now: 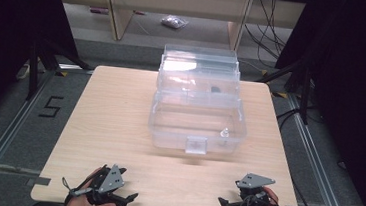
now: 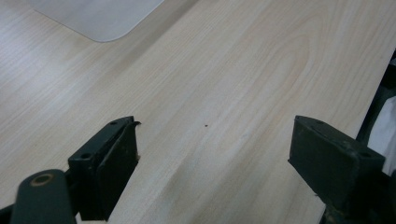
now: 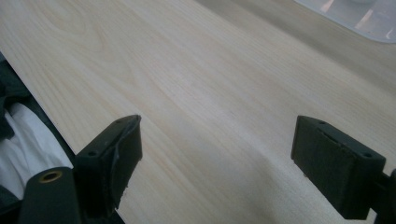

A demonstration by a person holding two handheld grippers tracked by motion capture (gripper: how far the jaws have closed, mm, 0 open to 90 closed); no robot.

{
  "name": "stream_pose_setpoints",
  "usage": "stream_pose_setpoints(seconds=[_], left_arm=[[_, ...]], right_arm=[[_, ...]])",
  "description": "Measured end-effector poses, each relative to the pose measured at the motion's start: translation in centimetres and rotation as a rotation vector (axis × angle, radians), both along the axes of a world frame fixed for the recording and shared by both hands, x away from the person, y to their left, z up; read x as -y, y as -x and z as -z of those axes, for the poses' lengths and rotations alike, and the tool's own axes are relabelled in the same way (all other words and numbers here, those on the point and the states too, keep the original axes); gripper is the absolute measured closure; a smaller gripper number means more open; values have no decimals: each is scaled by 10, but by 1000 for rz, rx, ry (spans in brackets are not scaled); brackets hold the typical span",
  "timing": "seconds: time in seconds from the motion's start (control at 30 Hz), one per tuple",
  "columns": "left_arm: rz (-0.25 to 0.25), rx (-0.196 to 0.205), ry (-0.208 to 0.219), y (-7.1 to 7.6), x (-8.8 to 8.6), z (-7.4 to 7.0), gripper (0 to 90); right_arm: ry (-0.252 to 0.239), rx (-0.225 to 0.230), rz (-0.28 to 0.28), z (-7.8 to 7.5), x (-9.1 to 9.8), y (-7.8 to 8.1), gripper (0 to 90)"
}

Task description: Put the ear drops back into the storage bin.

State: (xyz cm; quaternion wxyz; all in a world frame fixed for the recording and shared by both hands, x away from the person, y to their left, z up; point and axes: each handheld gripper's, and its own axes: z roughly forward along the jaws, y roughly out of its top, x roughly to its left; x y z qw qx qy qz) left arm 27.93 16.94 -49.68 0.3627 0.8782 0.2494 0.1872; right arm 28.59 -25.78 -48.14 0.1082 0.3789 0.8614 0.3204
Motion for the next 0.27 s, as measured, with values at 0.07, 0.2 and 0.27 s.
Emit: stream_pose_setpoints(seconds=[0.07, 0.2, 0.27], left_arm=[[5, 1, 5, 0, 0, 1, 150], [-1, 5, -4, 0, 0, 0, 149], [0, 2, -3, 0, 0, 0, 150]], right_arm=[[-12, 23, 2, 2, -1, 0, 172], [1, 27, -29, 2, -1, -2, 173], [-4, 36, -27, 3, -1, -2, 173]])
